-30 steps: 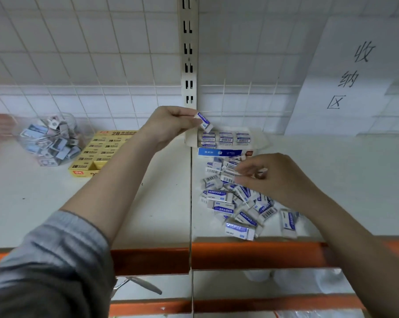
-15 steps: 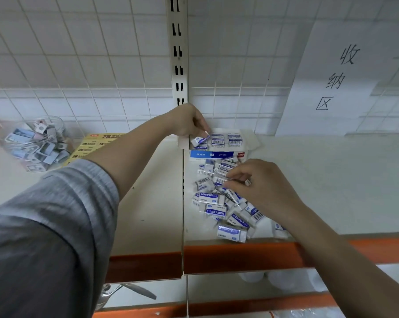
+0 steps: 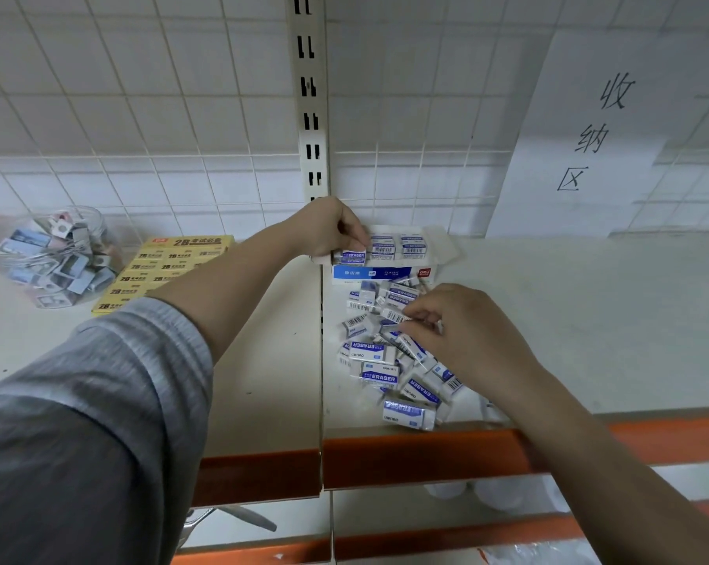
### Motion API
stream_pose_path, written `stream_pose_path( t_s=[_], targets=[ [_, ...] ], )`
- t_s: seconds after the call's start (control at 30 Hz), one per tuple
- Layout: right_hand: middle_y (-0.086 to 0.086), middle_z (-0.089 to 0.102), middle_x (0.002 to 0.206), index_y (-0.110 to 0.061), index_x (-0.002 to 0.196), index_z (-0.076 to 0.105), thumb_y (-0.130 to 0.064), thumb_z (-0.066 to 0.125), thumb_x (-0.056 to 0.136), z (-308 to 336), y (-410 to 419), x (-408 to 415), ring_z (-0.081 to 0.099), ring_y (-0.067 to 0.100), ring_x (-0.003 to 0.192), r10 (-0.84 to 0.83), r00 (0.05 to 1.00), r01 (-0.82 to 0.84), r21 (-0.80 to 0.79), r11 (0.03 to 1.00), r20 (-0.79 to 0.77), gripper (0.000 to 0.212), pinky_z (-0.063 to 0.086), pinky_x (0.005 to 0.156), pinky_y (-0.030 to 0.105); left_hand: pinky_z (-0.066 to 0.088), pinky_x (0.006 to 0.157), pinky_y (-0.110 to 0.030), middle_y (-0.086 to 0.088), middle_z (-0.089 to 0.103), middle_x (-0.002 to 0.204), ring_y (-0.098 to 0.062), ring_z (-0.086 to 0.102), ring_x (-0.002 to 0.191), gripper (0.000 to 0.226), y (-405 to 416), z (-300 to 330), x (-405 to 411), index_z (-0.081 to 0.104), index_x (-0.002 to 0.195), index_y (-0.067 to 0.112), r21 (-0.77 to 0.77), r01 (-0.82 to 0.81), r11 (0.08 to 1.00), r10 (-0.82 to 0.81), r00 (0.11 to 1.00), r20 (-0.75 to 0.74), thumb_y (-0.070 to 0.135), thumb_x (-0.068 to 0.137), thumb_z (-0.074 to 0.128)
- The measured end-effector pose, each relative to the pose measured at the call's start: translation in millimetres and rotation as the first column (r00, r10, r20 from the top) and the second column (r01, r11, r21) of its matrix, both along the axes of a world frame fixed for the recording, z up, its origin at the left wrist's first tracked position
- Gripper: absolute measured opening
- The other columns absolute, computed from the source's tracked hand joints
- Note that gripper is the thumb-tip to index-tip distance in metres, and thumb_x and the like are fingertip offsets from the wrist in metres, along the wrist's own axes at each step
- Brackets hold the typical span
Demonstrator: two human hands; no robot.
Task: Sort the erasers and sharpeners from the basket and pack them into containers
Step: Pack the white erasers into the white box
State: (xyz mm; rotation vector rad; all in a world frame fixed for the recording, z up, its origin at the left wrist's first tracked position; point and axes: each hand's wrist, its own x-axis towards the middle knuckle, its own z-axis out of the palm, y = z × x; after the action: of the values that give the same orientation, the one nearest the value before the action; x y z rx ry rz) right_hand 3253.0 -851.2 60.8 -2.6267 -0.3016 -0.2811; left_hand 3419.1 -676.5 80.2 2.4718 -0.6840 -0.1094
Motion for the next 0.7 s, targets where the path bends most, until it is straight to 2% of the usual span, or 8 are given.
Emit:
stream_pose_path(
  t_s=[0.1,0.17,0.27,0.37,0.5,0.6,0.7],
  targets=[
    [-0.002,0.058,0.084,-0.011,0.094,0.071,-0.030,0.056,0.093,-2,-1,0,0.055,0.016,0.081,0.022,0.999,-0.018,-0.088,0.996,0.040,0.024,0.046,0.074,0.034,0.038,0.057,0.002,0.009,0.063,0.082,0.005,0.054,0.070,0.013,0,-2,-2,0.074,0.092,0.012,0.016,-0.023,1.000,0.022,0.999,0.035,0.006,0.084,0.066],
    [0.000,0.059,0.084,-0.010,0.092,0.070,-0.029,0.056,0.092,-4,-2,-1,0.055,0.016,0.079,0.016,0.998,-0.011,-0.066,0.998,0.065,0.023,0.046,0.074,0.034,0.038,0.059,0.002,0.008,0.063,0.083,0.004,0.054,0.070,0.013,-1,-4,-2,0.074,0.092,0.011,0.016,-0.028,0.999,0.027,0.998,0.055,0.005,0.084,0.066],
    [-0.011,0.060,0.080,-0.016,0.088,0.069,-0.024,0.059,0.089,-1,-3,-5,0.055,0.005,0.077,-0.047,0.995,0.036,0.119,0.992,0.092,0.013,0.041,0.067,0.010,0.040,0.062,0.001,0.006,0.065,0.085,0.000,0.055,0.072,0.013,1,-5,-4,0.073,0.093,0.011,0.010,-0.041,0.999,0.040,0.996,0.075,0.005,0.083,0.066],
    [-0.019,0.063,0.069,-0.020,0.081,0.070,-0.016,0.063,0.085,1,-7,-9,0.058,-0.007,0.073,-0.145,0.986,0.103,0.375,0.921,0.084,0.009,0.038,0.062,0.001,0.039,0.059,0.002,0.006,0.064,0.083,0.002,0.055,0.069,0.012,3,-5,-9,0.073,0.092,0.012,-0.045,-0.072,0.996,0.076,0.992,0.098,0.004,0.084,0.066],
    [-0.017,0.069,0.070,-0.028,0.075,0.065,-0.010,0.067,0.081,4,-13,-16,0.062,-0.004,0.063,-0.181,0.983,0.129,0.617,0.776,0.023,0.019,0.042,0.058,0.004,0.040,0.053,-0.001,0.012,0.060,0.077,0.002,0.054,0.067,0.010,8,0,-26,0.072,0.089,0.014,-0.127,-0.123,0.984,0.138,0.984,0.113,0.007,0.085,0.066],
    [-0.011,0.071,0.073,-0.028,0.079,0.060,-0.006,0.070,0.079,5,-14,-20,0.066,0.004,0.064,-0.173,0.985,0.128,0.687,0.715,-0.003,0.024,0.047,0.055,0.010,0.042,0.061,-0.001,0.005,0.064,0.084,0.001,0.056,0.069,0.012,14,3,-46,0.072,0.094,0.010,-0.147,-0.107,0.983,0.127,0.983,0.130,0.006,0.085,0.065],
    [-0.006,0.072,0.074,-0.030,0.093,0.056,-0.007,0.072,0.079,6,-16,-23,0.070,0.011,0.069,-0.145,0.989,0.131,0.725,0.676,-0.043,0.031,0.051,0.058,0.021,0.039,0.062,0.001,0.004,0.067,0.087,0.004,0.053,0.068,0.013,19,5,-67,0.073,0.096,0.014,-0.129,-0.141,0.982,0.159,0.977,0.144,0.011,0.085,0.066]
  ],
)
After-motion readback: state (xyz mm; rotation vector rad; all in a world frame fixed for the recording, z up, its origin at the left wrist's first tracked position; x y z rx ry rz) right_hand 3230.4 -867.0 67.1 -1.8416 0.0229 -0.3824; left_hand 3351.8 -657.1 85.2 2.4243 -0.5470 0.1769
